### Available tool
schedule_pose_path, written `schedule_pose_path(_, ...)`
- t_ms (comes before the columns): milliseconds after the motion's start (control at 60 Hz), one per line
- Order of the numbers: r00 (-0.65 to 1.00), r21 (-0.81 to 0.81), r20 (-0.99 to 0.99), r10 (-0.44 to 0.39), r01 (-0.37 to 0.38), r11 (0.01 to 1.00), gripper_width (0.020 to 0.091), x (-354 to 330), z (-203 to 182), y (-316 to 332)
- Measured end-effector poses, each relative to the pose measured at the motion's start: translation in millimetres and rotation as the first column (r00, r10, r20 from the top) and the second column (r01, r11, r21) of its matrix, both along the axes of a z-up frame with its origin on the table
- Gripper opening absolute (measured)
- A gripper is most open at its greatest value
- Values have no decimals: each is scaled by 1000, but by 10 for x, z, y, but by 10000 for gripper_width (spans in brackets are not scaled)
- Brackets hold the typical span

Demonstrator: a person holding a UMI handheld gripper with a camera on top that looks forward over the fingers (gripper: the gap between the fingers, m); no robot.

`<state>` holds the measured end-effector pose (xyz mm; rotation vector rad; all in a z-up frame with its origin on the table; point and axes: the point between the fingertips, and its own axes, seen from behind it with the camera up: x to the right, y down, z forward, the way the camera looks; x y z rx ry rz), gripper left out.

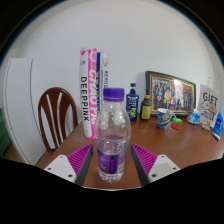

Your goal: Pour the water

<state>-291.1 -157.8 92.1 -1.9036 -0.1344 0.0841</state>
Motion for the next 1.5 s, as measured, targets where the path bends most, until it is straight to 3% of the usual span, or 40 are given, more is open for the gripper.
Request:
schedule_pose_path(67,1000,7,-3,-17,17,1000,672,-20,-67,98)
schedule_pose_path(133,1000,17,-2,-30,30,999,506,-11,-93,140)
schedule_pose_path(217,999,38,-15,-31,31,999,482,-17,-72,140)
schedule_pose_path(367,999,45,-37,-14,16,999,357,-24,-44,148)
schedule_pose_path(450,999,60,-42,-10,13,998,357,5,119,204)
schedule_pose_path(467,999,66,-44,-7,10,998,311,11,156,217)
schedule_pose_path(767,973,179,-230,-1,44,983,309,326,1221,1029)
schedule_pose_path(1000,827,132,-563,-4,94,987,307,689,1721,1938)
schedule_pose_path(1117,646,62,-763,-18,102,993,308,832,1795,2325)
schedule_pose_path(1250,328,-42,-942,-67,84,996,307,1006,1739,2662)
schedule_pose_path(1500,-174,-151,-973,-153,-28,988,308,1093,1476,2924)
